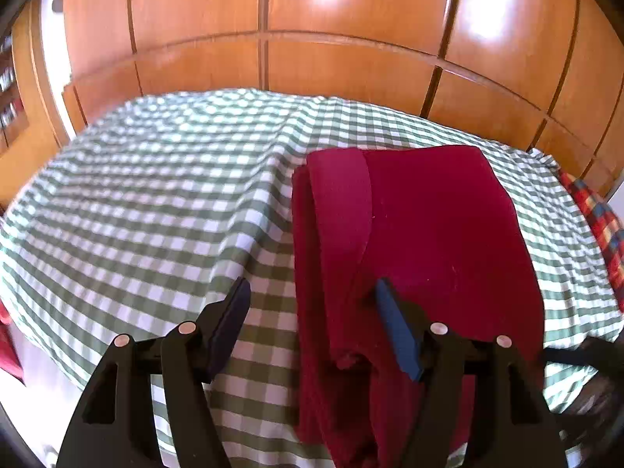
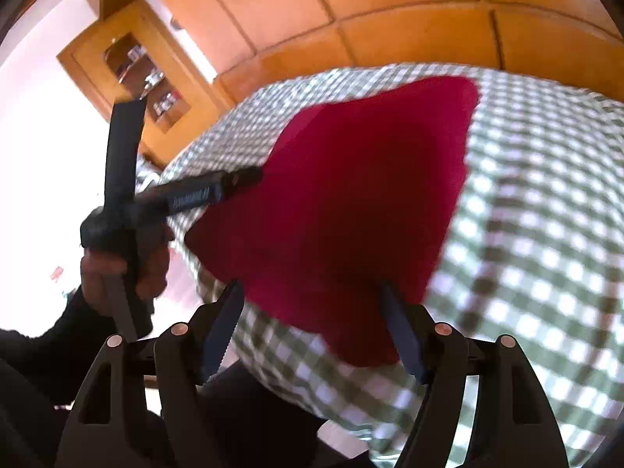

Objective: Fold small clothes

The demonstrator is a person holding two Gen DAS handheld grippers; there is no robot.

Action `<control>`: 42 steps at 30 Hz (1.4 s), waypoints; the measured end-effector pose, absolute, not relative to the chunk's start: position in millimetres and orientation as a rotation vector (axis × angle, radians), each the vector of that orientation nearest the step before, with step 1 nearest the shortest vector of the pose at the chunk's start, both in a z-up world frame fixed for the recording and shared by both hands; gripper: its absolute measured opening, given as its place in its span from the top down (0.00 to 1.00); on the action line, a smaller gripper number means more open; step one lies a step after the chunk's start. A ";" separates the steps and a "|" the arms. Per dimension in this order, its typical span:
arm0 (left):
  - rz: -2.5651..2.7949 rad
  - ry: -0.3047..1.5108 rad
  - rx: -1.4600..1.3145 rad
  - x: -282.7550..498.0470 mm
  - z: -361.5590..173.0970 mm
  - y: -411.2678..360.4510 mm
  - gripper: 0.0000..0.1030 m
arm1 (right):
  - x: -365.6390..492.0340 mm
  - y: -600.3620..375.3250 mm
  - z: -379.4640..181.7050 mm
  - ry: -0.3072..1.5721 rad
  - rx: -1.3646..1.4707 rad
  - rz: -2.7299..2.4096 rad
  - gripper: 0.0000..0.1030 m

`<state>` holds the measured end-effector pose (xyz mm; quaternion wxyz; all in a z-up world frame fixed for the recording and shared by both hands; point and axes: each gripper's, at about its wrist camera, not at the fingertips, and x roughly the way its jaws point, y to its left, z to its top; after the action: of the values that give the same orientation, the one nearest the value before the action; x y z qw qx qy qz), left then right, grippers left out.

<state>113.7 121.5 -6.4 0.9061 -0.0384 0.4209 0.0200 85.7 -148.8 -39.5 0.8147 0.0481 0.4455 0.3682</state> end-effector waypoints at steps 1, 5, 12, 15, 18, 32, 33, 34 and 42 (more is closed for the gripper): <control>0.041 0.864 -0.072 113.7 -5.7 120.7 0.36 | 91.2 -153.5 -34.0 0.938 0.111 0.765 0.32; 0.050 0.850 -0.050 116.6 -4.0 118.6 0.36 | 113.9 -158.3 -23.4 0.905 0.108 0.688 0.32; 0.057 0.848 -0.019 119.0 -7.4 119.0 0.36 | 152.0 -128.7 -18.8 0.874 0.070 0.666 0.32; 0.053 0.853 -0.023 119.9 -11.0 120.2 0.35 | 170.2 -109.6 -24.2 0.890 0.046 0.664 0.32; 0.053 0.863 -0.019 121.7 -18.2 121.6 0.34 | 188.0 -92.4 -41.9 0.927 0.006 0.628 0.32; 0.005 0.864 -0.088 121.6 -39.6 131.8 0.33 | 201.7 -123.0 -44.3 0.935 0.156 0.626 0.12; 0.001 0.862 -0.093 121.5 -39.8 132.4 0.33 | 204.4 -130.5 -48.1 0.947 0.191 0.620 0.12; -0.002 0.859 -0.098 121.4 -40.4 133.0 0.32 | 206.7 -137.4 -52.3 0.959 0.224 0.612 0.12; -0.015 0.854 -0.140 122.4 -43.8 140.5 0.25 | 218.4 -157.1 -74.7 1.014 0.381 0.667 0.10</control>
<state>122.4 140.5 -43.8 0.9078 -0.0679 0.4137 -0.0073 218.4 -157.1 -74.7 0.8045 0.1780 0.4733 0.3115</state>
